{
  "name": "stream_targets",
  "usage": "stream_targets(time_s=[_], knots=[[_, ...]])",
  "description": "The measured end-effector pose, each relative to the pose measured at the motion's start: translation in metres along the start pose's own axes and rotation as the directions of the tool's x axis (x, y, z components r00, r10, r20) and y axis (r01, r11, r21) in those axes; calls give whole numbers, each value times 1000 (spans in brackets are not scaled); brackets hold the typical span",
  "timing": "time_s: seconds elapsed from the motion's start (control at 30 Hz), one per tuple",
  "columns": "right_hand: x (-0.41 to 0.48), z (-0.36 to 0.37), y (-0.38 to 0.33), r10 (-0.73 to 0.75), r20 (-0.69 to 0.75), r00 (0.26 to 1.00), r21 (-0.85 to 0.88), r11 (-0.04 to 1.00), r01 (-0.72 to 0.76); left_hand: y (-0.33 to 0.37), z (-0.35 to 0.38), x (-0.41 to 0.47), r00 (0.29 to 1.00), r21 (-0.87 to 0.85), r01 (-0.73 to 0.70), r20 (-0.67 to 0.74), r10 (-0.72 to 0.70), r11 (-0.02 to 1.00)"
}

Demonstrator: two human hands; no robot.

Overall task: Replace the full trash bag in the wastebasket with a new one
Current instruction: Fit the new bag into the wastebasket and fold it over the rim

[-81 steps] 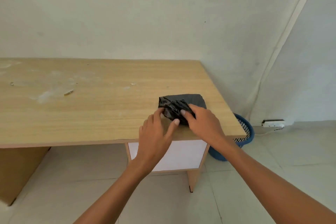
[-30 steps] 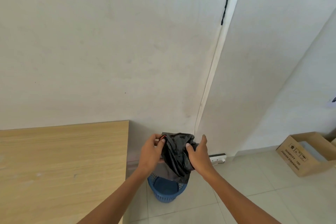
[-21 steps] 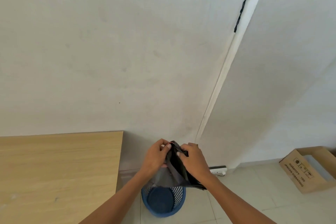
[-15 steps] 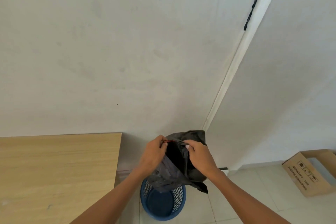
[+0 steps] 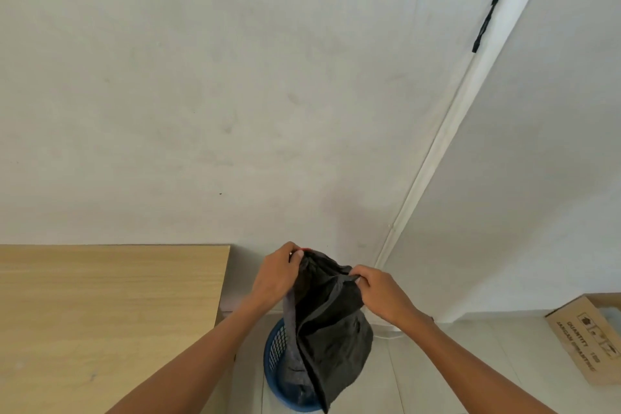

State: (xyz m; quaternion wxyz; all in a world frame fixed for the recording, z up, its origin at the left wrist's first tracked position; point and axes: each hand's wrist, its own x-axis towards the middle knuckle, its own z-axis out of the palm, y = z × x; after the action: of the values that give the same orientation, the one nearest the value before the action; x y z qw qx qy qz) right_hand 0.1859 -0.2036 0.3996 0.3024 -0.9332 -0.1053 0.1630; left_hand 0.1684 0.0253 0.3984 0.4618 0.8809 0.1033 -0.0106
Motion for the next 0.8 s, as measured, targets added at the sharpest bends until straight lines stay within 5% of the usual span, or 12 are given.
stream_targets(time_s=[0.1,0.23,0.33,0.43,0.53,0.67,0.8], knots=[[-1,-3,-1,33,35,999,166,985,-38,6,4,1,999,-55,50,20,-49,997],[7,0,-8,150,147,978,638,741,-210,6,15,-1,965,-113,68,260,-37,991],[18,12,-20,144,162,976,722,658,-217,-2,33,-6,915,-231,119,403,-16,966],[30,22,-28,146,167,975,788,575,-221,-18,49,-2,961,-155,19,277,25,988],[34,32,-17,132,29,991,754,648,-108,-31,53,9,998,-116,-7,54,13,993],[20,58,23,277,-241,930,626,777,-69,-35,52,30,997,-176,83,13,-82,981],[1,105,63,102,232,967,687,687,-237,-25,62,44,964,-355,250,6,-265,901]])
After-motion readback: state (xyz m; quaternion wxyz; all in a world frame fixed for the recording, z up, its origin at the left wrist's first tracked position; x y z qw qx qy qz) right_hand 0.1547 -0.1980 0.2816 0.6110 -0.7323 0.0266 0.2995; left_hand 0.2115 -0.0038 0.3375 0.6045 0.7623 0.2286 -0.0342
